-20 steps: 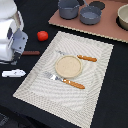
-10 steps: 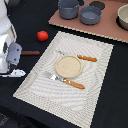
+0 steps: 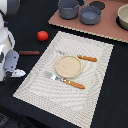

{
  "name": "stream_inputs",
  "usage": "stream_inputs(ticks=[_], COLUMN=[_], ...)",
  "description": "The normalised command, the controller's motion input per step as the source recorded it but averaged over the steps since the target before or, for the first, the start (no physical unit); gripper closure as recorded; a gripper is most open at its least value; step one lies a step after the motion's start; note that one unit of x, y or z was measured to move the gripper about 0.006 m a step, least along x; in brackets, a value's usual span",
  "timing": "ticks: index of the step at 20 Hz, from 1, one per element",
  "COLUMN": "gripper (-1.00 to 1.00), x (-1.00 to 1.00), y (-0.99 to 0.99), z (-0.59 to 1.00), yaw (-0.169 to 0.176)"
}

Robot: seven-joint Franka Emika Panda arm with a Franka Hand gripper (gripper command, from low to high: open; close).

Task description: Place the fish, sausage, and tomato into the frying pan.

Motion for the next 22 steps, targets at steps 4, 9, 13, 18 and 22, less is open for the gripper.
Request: stream_inputs(ticks=[4,9,13,18,22], gripper=[-1.0,1.0,1.0,1.0,1.0], x=[0.29,0.23,0.2,0.07,0.04], y=[-0.06,-0.04,-0.03,-0.01,0.0], z=[-0.26,-0.26,-0.2,-0.2,-0.16], yaw=[0.0,0.0,0.0,0.0,0.0])
